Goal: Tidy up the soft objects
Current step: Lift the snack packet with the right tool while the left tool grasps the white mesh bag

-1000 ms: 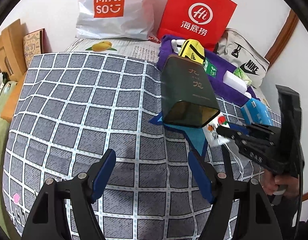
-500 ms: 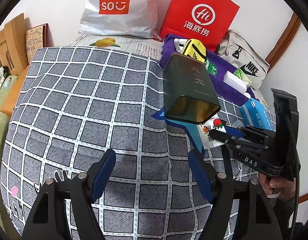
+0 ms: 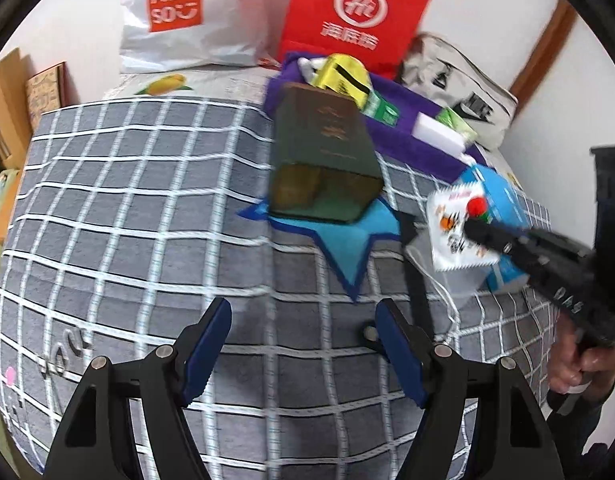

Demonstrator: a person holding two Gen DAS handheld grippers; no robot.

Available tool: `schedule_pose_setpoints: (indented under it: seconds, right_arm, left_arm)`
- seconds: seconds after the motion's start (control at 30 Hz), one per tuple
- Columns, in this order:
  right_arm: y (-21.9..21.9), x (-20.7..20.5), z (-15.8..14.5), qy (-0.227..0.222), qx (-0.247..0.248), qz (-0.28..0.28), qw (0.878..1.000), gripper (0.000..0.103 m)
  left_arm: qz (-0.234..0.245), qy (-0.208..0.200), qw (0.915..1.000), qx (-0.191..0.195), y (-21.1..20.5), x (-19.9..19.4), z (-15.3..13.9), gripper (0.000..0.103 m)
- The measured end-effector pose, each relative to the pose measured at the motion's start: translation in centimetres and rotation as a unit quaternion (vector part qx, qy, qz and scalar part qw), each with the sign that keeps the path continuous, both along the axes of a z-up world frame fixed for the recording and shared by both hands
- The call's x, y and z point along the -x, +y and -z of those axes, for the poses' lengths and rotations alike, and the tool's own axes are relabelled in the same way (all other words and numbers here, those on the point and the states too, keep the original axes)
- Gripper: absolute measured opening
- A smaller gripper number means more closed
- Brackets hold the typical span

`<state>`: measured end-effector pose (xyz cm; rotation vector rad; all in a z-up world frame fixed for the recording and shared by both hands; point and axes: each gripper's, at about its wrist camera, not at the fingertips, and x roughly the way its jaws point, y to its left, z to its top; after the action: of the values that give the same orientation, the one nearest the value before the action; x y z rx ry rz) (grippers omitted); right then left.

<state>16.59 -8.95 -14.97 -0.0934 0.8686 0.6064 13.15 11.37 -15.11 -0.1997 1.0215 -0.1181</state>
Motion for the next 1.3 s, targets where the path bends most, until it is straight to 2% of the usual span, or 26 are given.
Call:
schedule_pose_setpoints:
  seconds: [0.13,0.27,0.43,0.63,0.83,0.97,1.13,1.3]
  right_arm:
    - [-2.0,1.4,-1.6,-0.026,-0.004,0.018,0.999,0.007]
    - [-4.3,3.0,-3.0,-0.047,-0.004,0.039,0.998,0.007]
    - [-6.7,4.4,-3.5,-0.06,0.0,0.068,0.996,0.007]
    - [-9.3,5.3,-4.3,-0.074,-0.003,0.094,0.993,0.007]
    - [-12.0,5.7,-4.3,-0.075,-0.009,0.12,0.99,0.007]
    - [-13.3,5.6,-4.2,-0.075,-0.014,0.131,0.988,0.007]
    - [-14.4,5.3,-4.0,-0.07,-0.023,0.139,0.987,0.007]
    - [-14.8,5.1,-3.5,-0.061,-0.027,0.143,0.987,0.007]
  left_arm:
    - [0.018,0.008,0.9998,-0.002,-2.2,0.0,0.8,0.073]
    - [0.042,0.0,0.9986,-0.032,-4.7,-0.1,1.3,0.073]
    - [0.076,-0.012,0.9966,-0.029,-7.2,-1.0,1.4,0.073]
    - [0.153,-0.043,0.9851,-0.066,-11.5,-3.1,1.0,0.073]
    - [0.184,-0.026,0.9797,-0.077,-14.0,-5.6,2.8,0.074]
    - [0.201,-0.03,0.973,-0.11,-15.5,-6.2,3.5,0.084]
    - [0.22,-0.039,0.9672,-0.12,-16.6,-6.4,3.8,0.095]
    - [0.238,-0.048,0.9614,-0.129,-17.4,-6.4,3.9,0.096]
